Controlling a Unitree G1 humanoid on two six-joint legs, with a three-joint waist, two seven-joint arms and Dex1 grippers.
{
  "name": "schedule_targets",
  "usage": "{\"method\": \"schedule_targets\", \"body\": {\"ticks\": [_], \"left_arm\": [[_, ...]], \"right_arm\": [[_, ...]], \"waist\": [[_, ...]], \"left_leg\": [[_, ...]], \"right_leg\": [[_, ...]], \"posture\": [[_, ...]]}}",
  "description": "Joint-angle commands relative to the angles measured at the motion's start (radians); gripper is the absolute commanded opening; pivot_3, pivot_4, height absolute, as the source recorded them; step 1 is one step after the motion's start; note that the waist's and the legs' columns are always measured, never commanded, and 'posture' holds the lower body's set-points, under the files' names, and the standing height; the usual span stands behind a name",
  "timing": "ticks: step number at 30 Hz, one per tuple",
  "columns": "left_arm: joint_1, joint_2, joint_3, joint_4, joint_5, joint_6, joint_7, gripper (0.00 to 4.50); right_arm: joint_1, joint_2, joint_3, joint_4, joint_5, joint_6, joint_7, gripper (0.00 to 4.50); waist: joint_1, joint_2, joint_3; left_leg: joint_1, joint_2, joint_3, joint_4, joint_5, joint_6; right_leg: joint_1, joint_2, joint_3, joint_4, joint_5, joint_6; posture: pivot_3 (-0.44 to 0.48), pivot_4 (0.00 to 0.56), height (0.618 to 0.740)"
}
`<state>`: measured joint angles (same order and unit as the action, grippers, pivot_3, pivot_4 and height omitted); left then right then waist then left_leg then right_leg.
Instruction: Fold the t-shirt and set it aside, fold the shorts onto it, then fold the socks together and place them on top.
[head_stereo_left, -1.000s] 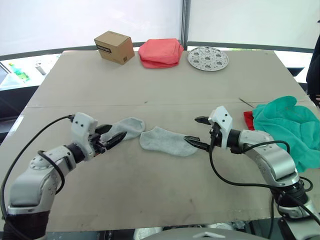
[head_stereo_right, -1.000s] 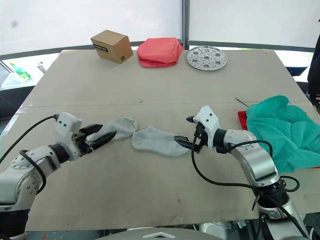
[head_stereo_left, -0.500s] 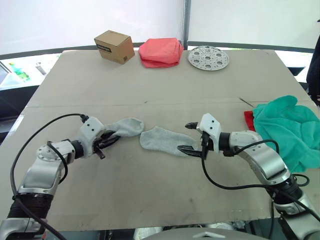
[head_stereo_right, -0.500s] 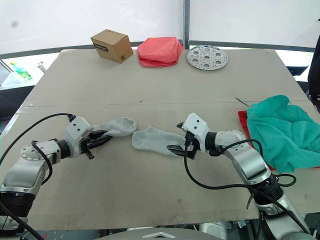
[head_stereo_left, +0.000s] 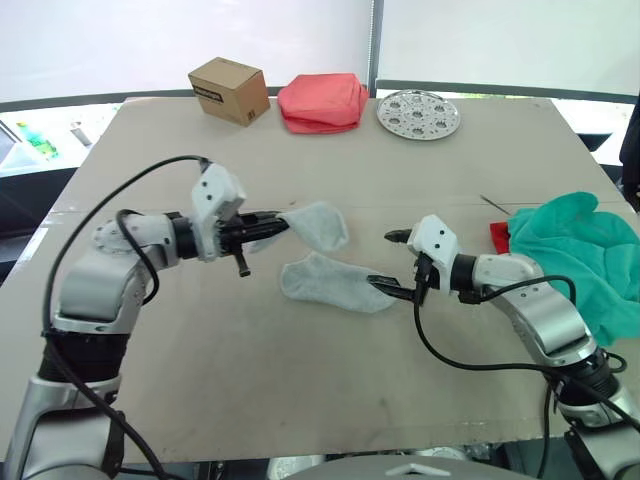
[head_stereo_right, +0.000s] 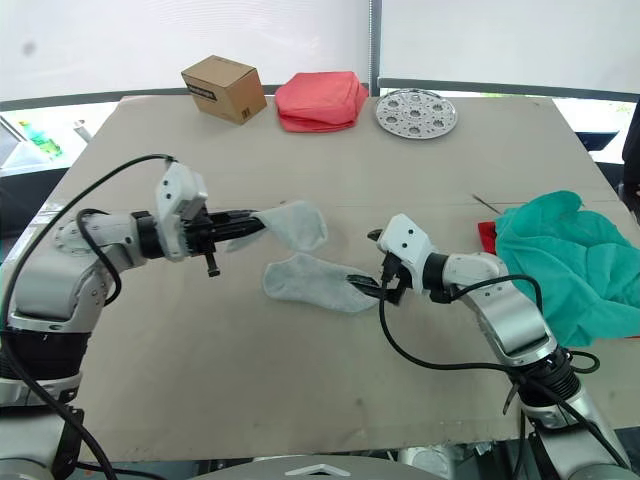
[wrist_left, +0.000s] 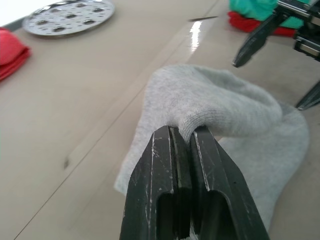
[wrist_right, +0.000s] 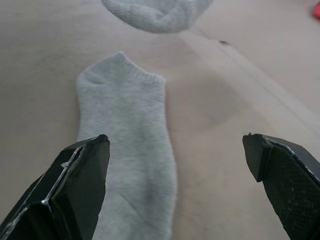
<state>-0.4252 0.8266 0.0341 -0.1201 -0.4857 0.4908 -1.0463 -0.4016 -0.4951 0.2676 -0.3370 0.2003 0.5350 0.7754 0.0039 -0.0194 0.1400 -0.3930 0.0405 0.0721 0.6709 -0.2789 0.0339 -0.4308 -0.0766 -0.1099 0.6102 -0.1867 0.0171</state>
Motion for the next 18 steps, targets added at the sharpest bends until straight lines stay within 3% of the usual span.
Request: {"method": "schedule_targets", "body": {"ticks": [1, 9, 18], "left_arm": [[-0.030, -0.008, -0.019, -0.037, -0.001, 0.033, -0.001, 0.01], [-0.079, -0.108, -0.115, -0.116, 0.012, 0.160, 0.097, 0.01], [-0.093, -0.134, -0.128, -0.112, 0.033, 0.203, 0.139, 0.01]], "right_arm": [[-0.053, -0.004, 0.007, -0.063, -0.060, -0.040, -0.039, 4.50], [-0.083, -0.011, 0.126, -0.096, -0.184, -0.075, -0.039, 4.50], [-0.081, -0.042, 0.116, -0.127, -0.167, -0.059, 0.007, 4.50]], "waist": [[-0.003, 0.000, 0.000], [0.007, -0.001, 0.000], [0.008, -0.001, 0.000]], "left_leg": [[0.000, 0.001, 0.000, 0.000, 0.000, 0.000], [0.000, 0.000, 0.000, 0.001, 0.000, 0.000], [0.000, 0.000, 0.000, 0.001, 0.000, 0.000]], "right_leg": [[0.000, 0.001, 0.000, 0.000, 0.000, 0.000], [0.000, 0.001, 0.001, 0.000, 0.000, 0.000], [0.000, 0.001, 0.001, 0.000, 0.000, 0.000]], "posture": [[0.000, 0.150, 0.740], [0.000, 0.150, 0.740], [0.000, 0.150, 0.740]]}}
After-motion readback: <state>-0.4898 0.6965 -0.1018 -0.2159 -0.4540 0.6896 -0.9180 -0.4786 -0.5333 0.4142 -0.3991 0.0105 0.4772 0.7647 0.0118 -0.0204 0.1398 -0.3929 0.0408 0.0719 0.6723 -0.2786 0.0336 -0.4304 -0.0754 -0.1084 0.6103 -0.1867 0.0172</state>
